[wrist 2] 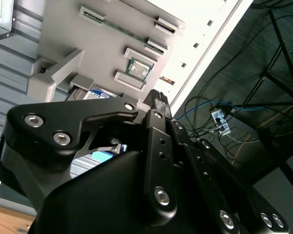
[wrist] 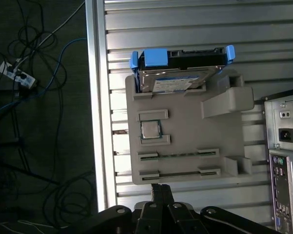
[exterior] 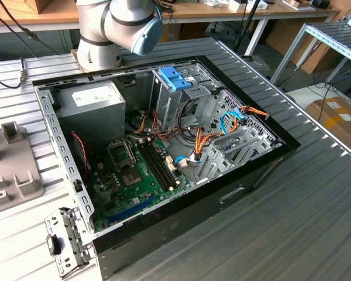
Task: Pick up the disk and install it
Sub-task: 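Reach for the disk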
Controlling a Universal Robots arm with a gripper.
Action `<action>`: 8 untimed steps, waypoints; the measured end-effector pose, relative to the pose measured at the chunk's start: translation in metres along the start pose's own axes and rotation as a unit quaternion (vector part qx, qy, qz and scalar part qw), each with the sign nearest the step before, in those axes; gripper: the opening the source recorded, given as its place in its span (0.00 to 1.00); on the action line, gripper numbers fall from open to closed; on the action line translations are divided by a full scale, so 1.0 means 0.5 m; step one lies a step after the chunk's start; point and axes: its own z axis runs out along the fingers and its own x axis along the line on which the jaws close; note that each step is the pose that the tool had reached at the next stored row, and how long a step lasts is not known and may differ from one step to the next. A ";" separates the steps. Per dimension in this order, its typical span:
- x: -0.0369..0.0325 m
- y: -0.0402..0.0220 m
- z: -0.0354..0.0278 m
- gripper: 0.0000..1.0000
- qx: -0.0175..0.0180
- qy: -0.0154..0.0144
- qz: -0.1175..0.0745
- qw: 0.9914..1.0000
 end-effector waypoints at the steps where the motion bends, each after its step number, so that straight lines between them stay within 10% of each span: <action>1: 0.001 0.000 0.000 0.11 0.000 0.000 0.000 1.000; 8: 0.009 -0.001 0.000 0.11 0.000 0.000 0.000 1.000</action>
